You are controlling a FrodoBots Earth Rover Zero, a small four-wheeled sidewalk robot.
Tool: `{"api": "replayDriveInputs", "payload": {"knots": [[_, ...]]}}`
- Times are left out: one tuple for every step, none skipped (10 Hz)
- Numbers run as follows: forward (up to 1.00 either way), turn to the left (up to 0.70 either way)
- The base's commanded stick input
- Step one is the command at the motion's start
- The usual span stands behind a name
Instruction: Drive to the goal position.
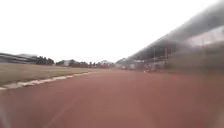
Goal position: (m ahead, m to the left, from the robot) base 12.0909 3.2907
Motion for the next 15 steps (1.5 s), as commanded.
{"api": "replayDriveInputs", "payload": {"knots": [[1.0,0.0],[1.0,0.0],[1.0,0.0],[1.0,0.0],[1.0,-0.01],[1.0,-0.27],[1.0,-0.29],[1.0,-0.09],[1.0,-0.03],[1.0,0.0],[1.0,0.0],[1.0,0.0],[1.0,0.0],[1.0,0.0],[1.0,0.0]]}}
